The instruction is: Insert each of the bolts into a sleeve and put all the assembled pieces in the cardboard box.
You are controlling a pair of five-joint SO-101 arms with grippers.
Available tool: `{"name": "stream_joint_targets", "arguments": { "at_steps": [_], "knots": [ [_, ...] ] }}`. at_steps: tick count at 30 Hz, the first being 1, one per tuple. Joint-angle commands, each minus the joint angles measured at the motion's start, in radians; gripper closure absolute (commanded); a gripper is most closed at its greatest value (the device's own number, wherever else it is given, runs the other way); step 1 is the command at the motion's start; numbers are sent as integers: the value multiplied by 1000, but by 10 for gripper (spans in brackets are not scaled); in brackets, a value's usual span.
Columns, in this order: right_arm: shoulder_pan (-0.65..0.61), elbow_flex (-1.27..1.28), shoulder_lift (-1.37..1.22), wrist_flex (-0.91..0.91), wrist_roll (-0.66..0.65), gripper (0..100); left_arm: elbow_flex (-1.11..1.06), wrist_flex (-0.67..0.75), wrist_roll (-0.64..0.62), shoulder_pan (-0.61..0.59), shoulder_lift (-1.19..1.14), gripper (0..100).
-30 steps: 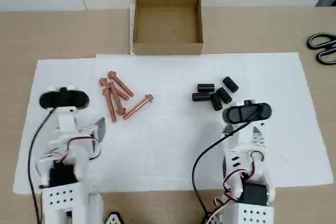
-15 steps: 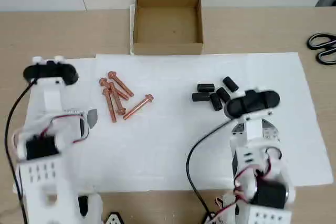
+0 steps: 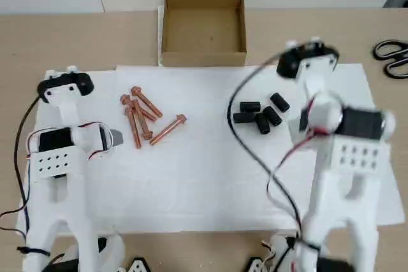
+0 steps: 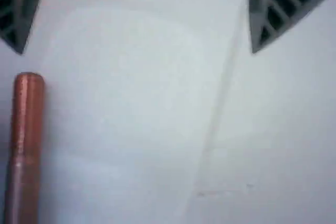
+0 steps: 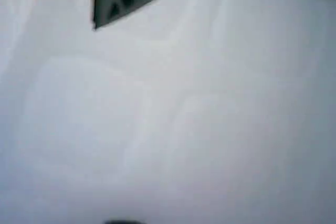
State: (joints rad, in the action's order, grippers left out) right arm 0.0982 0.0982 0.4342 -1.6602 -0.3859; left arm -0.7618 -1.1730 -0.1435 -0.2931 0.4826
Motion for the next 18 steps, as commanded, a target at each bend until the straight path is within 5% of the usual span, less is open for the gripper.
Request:
{"name": "stream_joint_targets", "arguments": {
  "at_steps": [1,9,18],
  "knots": [
    [2,-229,-84,-27,-38,842,41,26,-69,-2,-2,738],
    [-56,-301,-298,33,38,842,-179,338,-149,-2,5,738],
    [-62,-595,-618,-19,213,843,-183,348,-149,0,-2,738]
  ]
}}
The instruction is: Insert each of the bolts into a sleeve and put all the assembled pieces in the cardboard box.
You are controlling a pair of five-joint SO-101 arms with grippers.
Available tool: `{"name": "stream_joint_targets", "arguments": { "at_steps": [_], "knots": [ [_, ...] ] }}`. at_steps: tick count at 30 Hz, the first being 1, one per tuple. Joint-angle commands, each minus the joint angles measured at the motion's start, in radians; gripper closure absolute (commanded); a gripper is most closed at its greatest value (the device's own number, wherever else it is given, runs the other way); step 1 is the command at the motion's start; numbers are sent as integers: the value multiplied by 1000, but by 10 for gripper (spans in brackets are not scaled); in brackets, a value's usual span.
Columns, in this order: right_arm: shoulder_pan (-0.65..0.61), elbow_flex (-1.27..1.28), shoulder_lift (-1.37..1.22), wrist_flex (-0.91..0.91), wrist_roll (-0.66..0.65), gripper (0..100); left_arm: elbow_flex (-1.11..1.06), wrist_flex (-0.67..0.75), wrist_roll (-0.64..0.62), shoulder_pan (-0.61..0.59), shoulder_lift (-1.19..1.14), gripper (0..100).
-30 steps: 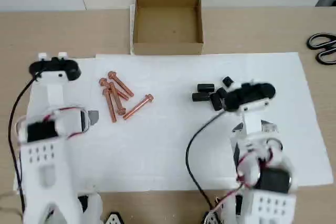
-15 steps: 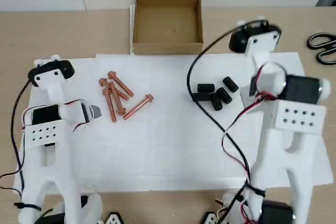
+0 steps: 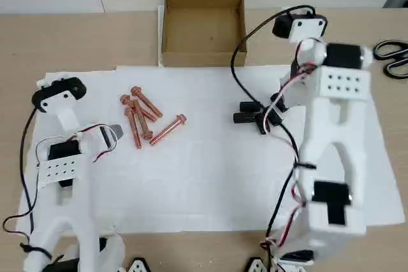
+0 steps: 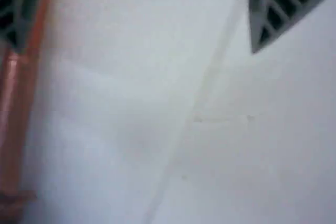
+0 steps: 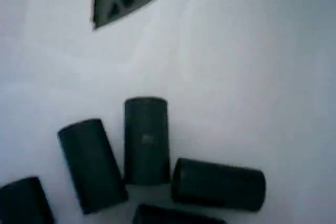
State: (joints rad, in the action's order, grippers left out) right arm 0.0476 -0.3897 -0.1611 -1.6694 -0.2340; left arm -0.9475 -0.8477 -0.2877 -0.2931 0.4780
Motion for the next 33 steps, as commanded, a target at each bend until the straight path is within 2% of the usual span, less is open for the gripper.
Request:
{"name": "stream_joint_targets", "arguments": {
  "at_steps": [1,6,14,22,33],
  "knots": [
    [-18,-118,-21,-5,81,843,1,23,-5,0,3,738],
    [-50,-127,-7,-2,104,843,-1,23,-5,0,3,738],
    [-68,-133,-197,61,-29,843,-7,43,-5,0,2,738],
    [-70,-282,-430,50,-121,843,-21,68,-6,0,2,738],
    [-71,-379,-493,27,-224,842,-21,72,-6,0,2,738]
  ]
}}
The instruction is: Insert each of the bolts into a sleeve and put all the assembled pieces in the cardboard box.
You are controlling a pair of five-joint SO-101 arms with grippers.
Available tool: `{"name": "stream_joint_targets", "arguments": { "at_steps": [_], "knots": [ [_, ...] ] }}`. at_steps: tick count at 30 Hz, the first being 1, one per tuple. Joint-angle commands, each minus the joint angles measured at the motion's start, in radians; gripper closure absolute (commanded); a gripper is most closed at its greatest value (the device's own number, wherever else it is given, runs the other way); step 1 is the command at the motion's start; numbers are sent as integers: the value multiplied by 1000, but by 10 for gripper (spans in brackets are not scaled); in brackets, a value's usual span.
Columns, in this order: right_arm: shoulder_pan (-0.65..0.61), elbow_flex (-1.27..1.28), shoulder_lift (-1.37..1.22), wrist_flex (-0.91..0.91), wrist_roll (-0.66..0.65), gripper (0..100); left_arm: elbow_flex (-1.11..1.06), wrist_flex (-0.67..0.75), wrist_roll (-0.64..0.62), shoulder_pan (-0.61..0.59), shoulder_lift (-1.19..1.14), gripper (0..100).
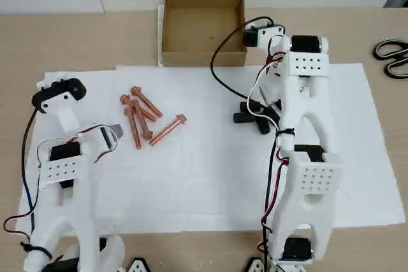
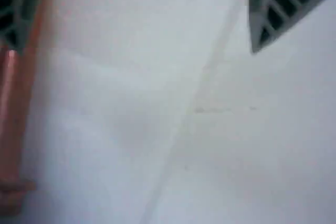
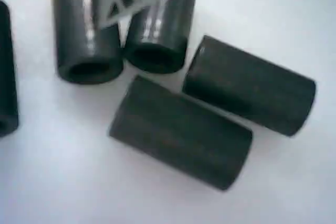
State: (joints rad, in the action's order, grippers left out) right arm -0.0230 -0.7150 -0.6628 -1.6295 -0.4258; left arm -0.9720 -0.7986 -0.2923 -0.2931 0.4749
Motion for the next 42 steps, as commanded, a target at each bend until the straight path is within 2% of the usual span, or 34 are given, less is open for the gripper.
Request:
{"name": "stream_joint_targets", "arguments": {
  "at_steps": [1,31,33,36,39,42],
  "knots": [
    [2,-54,8,-13,-43,842,4,23,-2,0,5,738],
    [53,-54,-249,127,-68,846,2,23,-2,0,5,738],
    [53,-54,-248,128,-68,880,2,23,-2,0,5,738],
    [54,-72,-245,122,-66,998,2,23,-2,0,5,738],
    [64,-106,-243,99,-51,967,2,23,-2,0,5,738],
    [74,-216,-228,16,-34,990,2,23,-2,0,5,738]
  ]
}}
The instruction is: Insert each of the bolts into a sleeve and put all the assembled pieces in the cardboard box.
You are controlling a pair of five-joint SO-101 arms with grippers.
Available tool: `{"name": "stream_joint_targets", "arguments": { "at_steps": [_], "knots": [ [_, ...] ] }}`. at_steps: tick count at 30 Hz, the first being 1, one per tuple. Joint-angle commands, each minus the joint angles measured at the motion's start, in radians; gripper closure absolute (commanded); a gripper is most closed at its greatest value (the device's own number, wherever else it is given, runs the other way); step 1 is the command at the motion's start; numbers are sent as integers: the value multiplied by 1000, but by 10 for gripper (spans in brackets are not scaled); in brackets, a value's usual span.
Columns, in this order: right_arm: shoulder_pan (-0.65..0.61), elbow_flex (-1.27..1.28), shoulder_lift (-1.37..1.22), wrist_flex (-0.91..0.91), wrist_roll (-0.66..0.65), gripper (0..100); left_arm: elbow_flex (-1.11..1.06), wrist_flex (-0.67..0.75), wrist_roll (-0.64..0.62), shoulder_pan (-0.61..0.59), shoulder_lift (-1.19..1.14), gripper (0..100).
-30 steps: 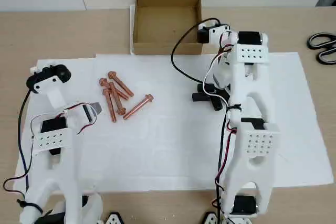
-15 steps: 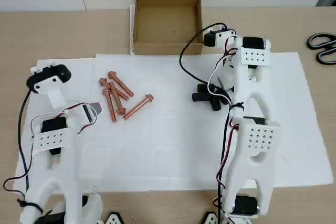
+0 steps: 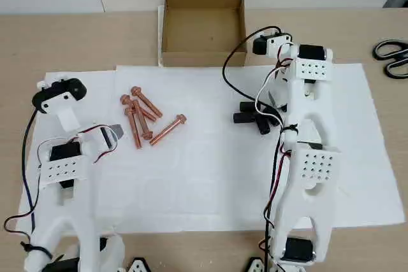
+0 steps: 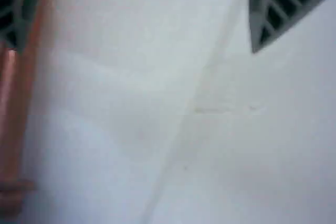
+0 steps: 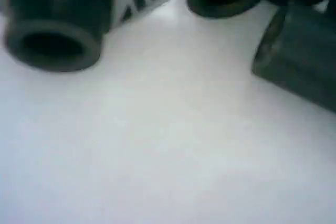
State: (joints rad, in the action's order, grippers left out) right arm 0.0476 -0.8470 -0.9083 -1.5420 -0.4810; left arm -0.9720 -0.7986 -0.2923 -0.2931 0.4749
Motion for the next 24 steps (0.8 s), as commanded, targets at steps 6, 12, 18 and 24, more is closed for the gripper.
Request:
{"name": "stream_joint_targets", "arguments": {
  "at_steps": [6,12,18,24],
  "knots": [
    [7,-230,104,-151,63,995,2,23,-2,0,5,738],
    [-2,-106,320,-156,161,995,2,25,-2,0,5,738],
    [-48,157,593,-156,201,995,2,25,-2,0,5,738],
    [-82,476,894,-157,270,995,2,25,-2,0,5,738]
  ]
}}
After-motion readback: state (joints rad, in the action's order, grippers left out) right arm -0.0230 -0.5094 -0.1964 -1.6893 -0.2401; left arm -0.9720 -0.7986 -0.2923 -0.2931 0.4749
